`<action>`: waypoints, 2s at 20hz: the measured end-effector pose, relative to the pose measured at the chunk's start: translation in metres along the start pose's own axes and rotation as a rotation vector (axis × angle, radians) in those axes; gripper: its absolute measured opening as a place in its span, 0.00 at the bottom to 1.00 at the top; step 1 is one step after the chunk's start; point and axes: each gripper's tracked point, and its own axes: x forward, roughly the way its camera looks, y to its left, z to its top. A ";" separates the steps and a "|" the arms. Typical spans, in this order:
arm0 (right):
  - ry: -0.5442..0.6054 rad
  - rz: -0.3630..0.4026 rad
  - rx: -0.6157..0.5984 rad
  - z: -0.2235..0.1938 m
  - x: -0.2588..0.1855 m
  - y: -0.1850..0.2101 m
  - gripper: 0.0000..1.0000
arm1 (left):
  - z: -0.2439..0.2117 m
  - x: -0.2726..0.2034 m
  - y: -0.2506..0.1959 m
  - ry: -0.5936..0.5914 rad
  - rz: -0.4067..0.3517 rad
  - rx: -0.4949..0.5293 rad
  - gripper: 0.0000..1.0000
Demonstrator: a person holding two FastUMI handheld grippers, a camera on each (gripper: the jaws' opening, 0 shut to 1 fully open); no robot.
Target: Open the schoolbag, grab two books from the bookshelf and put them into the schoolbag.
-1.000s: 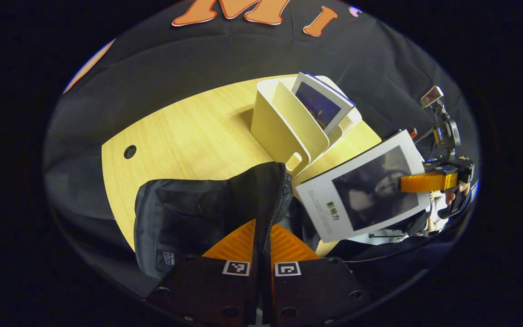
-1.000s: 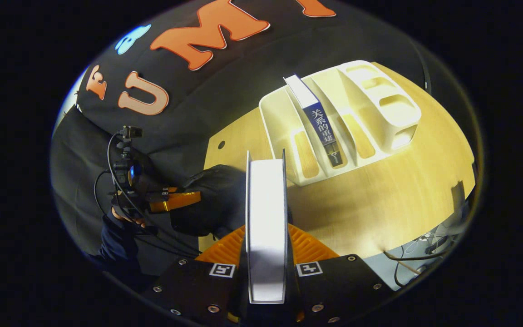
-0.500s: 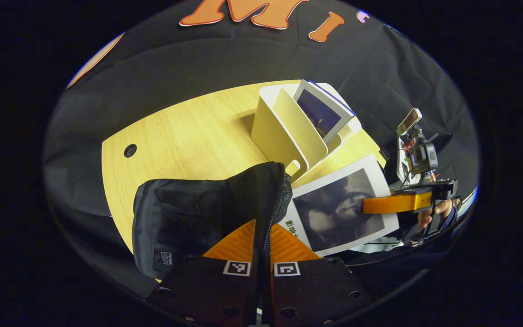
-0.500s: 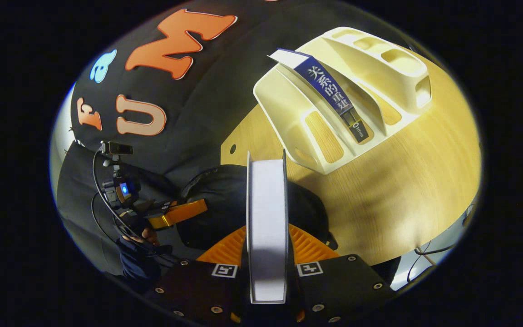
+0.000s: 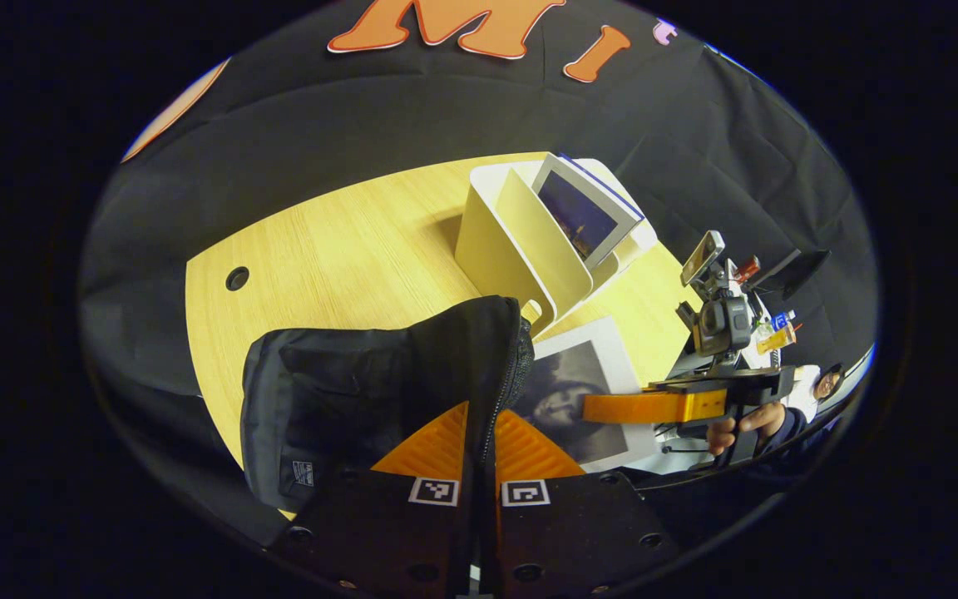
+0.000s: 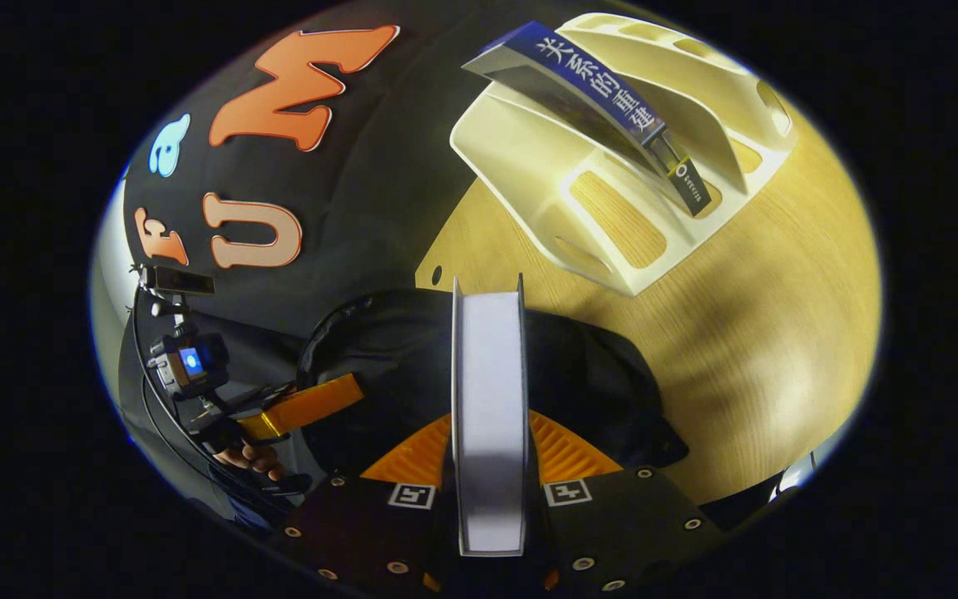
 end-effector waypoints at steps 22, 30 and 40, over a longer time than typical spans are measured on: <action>0.096 -0.095 -0.155 -0.055 0.077 -0.012 0.56 | 0.004 0.000 0.000 -0.020 -0.016 0.020 0.05; 0.121 -0.219 -0.306 -0.033 0.024 -0.038 0.96 | -0.002 0.001 0.000 -0.050 -0.010 -0.016 0.05; 0.056 -0.352 -0.480 0.052 -0.062 -0.031 0.99 | -0.005 0.005 0.000 -0.061 0.018 -0.027 0.05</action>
